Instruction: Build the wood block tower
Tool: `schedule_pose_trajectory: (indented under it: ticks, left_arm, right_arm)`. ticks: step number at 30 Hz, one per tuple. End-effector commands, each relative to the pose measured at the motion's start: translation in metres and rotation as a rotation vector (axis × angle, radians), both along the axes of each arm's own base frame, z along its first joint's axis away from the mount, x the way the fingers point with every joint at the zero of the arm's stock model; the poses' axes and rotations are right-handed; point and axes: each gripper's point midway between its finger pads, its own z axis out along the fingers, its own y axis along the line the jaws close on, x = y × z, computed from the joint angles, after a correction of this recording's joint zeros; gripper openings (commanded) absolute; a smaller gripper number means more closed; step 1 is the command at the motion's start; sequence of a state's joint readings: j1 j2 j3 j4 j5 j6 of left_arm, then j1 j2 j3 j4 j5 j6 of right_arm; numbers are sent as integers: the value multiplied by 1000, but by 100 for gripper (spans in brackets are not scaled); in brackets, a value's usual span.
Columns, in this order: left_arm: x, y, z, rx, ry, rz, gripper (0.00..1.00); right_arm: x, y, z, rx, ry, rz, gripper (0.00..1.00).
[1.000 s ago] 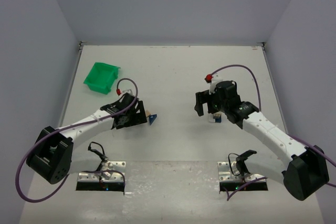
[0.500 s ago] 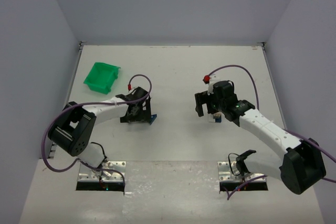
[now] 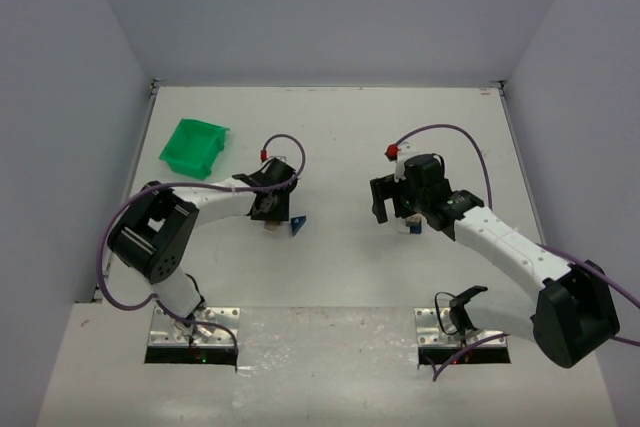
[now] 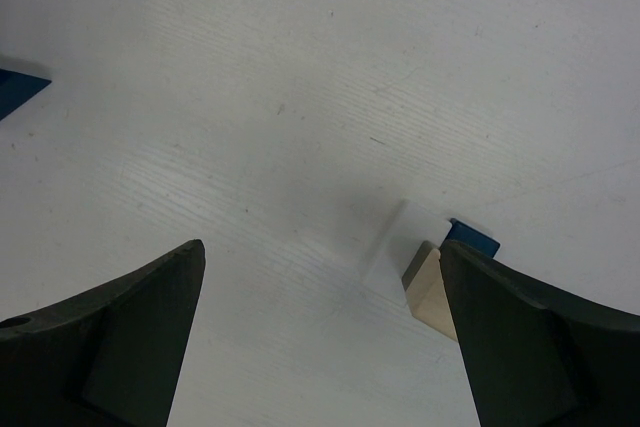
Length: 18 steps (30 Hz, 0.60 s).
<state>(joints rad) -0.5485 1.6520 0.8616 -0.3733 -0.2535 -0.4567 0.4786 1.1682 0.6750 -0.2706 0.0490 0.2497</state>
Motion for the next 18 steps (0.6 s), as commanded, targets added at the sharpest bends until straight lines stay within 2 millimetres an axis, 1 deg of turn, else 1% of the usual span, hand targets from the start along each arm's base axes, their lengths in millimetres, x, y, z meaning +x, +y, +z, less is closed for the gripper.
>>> schedule_pose_trajectory:
  ticks: [1,3,4,5,8,10,11,12,14,16,18]
  left_arm:
    - [-7,2,-1,23,-7,-32,33]
    - [-9,3,1,19,-14,-24,22]
    - [-9,3,6,7,-27,-16,16]
    - [-8,2,14,-13,-51,-4,11]
    - [-2,-1,39,-63,-123,33,2]
    - [1,-1,58,-96,-173,58,0]
    - [4,-3,72,-125,-209,62,0]
    - [5,-7,80,-151,-227,57,0]
    - [2,-21,95,-230,-250,-12,0]
    - [0,-27,106,-274,-277,-46,0]
    - [-1,-33,125,-335,-325,-57,0]
  right_arm:
    - [12,6,16,20,-48,2,99]
    - [11,7,16,26,-45,3,99]
    - [10,9,17,37,-43,13,99]
    - [9,12,19,50,-41,22,99]
    - [7,14,23,70,-48,27,99]
    - [4,17,25,90,-48,40,99]
    - [3,18,29,98,-58,44,99]
    - [2,18,30,105,-61,49,99]
    - [-1,23,34,137,-66,67,99]
    - [-1,25,38,153,-76,74,99]
    - [-4,31,46,187,-89,100,99]
